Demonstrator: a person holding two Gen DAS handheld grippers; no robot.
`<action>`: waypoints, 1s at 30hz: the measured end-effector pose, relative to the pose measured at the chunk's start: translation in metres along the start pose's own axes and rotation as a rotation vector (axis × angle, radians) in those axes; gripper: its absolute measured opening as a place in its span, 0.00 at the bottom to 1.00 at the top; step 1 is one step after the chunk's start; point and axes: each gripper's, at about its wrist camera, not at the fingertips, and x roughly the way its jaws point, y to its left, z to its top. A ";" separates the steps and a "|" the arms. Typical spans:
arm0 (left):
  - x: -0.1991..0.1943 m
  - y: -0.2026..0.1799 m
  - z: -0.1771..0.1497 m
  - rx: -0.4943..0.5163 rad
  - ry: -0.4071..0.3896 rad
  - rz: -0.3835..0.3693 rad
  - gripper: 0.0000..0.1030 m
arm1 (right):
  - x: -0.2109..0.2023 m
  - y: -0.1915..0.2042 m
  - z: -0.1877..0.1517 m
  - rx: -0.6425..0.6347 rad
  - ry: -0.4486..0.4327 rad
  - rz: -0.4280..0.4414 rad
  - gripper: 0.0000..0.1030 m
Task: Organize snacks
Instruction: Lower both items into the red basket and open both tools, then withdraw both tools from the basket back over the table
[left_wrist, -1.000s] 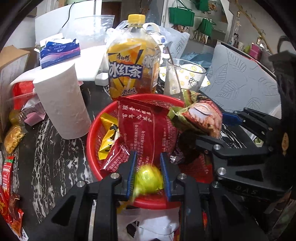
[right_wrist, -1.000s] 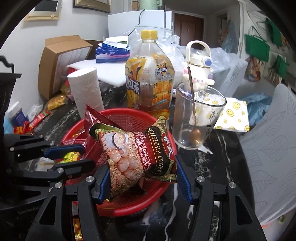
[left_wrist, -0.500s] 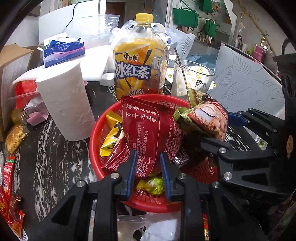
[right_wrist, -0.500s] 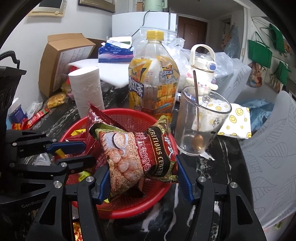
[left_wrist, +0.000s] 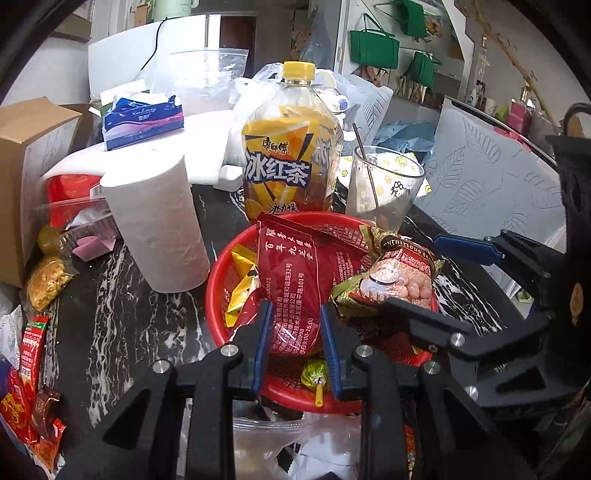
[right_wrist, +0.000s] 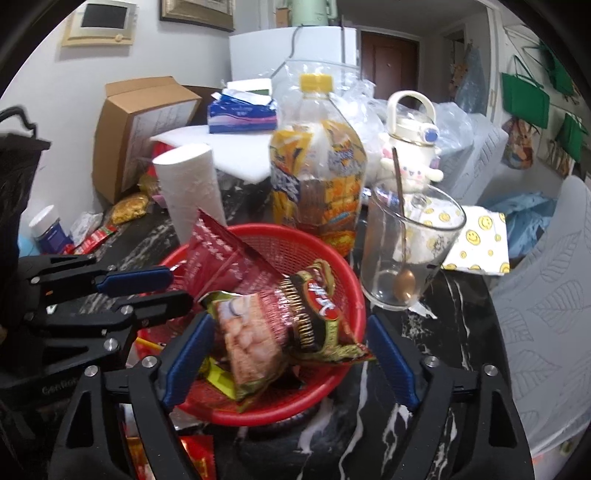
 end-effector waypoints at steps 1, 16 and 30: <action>-0.001 -0.001 0.000 0.005 0.003 0.004 0.24 | -0.002 0.003 0.000 -0.011 -0.005 -0.005 0.84; -0.030 -0.011 0.012 0.013 -0.040 0.037 0.25 | -0.038 -0.008 0.000 0.048 -0.017 -0.074 0.84; -0.112 -0.019 0.017 0.037 -0.187 0.102 0.29 | -0.099 0.010 0.016 0.066 -0.110 -0.084 0.84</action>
